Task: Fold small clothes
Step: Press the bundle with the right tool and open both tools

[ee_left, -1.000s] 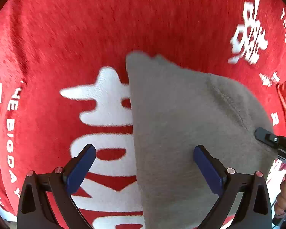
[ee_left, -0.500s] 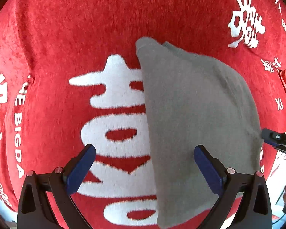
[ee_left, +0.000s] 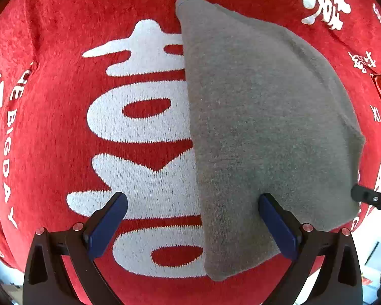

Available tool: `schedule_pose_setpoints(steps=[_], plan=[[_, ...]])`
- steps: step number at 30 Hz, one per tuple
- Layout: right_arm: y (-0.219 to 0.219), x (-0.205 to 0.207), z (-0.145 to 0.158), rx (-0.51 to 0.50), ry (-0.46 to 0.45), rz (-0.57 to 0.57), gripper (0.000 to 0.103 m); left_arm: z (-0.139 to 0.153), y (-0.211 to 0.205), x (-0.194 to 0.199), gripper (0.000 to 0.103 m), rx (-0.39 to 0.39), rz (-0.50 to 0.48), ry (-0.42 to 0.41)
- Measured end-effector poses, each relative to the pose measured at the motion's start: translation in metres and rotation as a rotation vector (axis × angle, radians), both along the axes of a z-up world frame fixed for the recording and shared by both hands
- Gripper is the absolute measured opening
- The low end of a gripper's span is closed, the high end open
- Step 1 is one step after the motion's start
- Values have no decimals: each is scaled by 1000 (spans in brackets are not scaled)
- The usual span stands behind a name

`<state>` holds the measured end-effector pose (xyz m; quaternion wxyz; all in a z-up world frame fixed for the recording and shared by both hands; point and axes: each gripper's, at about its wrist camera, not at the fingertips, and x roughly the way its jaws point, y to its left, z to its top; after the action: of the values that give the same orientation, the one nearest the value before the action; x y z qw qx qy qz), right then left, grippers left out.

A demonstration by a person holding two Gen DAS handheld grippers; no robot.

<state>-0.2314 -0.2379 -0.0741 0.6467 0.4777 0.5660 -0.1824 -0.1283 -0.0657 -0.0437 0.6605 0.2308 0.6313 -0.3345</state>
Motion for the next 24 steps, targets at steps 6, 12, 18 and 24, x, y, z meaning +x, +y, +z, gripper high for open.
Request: schedule_pose_setpoints(steps=[6,12,18,24], plan=[[10,2,0,-57,23,9,7,11,-3,0,103,-1,-13,-24],[15,-3,9,-67,31,-76,9,27,6,7,103,-7,-30,-43],[18,-9,29,-113,33,-118,13,34,15,10,103,-3,-51,-59],[26,-15,34,-108,31,-152,13,34,23,11,103,-10,-67,-55]])
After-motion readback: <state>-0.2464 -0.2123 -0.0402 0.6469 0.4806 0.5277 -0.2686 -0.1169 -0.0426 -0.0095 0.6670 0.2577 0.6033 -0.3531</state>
